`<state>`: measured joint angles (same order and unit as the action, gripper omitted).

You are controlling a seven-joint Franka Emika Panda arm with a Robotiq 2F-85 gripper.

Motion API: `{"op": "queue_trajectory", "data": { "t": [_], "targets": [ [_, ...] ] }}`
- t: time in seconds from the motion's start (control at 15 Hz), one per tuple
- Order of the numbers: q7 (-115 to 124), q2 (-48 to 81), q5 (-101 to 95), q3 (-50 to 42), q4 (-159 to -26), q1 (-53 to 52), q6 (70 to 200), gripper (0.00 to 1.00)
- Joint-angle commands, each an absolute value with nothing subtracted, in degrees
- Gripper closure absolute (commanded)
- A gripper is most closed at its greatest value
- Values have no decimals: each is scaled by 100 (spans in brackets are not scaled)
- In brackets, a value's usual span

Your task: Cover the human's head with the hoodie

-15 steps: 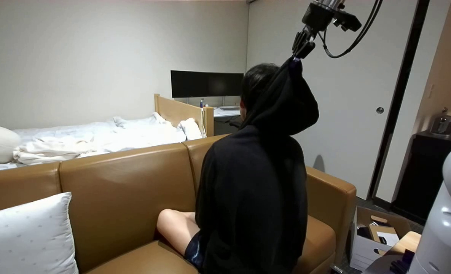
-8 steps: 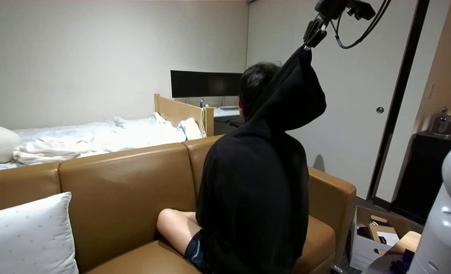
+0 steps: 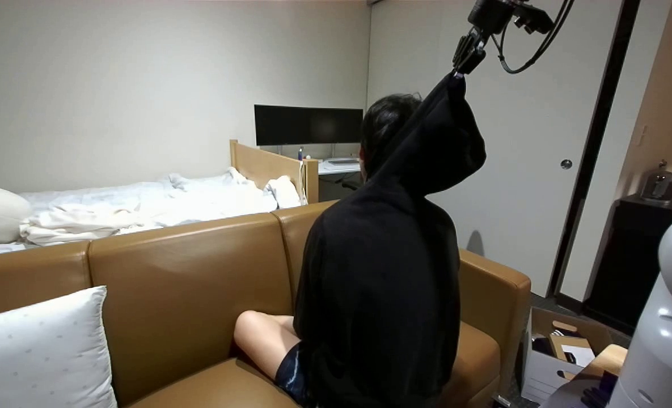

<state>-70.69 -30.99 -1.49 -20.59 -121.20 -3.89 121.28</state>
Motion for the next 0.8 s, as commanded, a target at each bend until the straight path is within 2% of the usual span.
{"op": "queue_trajectory", "data": {
  "t": [0.0,0.73],
  "targets": [
    [-7556,-2583,-43,-2149,-11428,-254,12240,98],
    [-7877,-1820,219,-1804,-10563,-211,12186,98]
  ]
}}
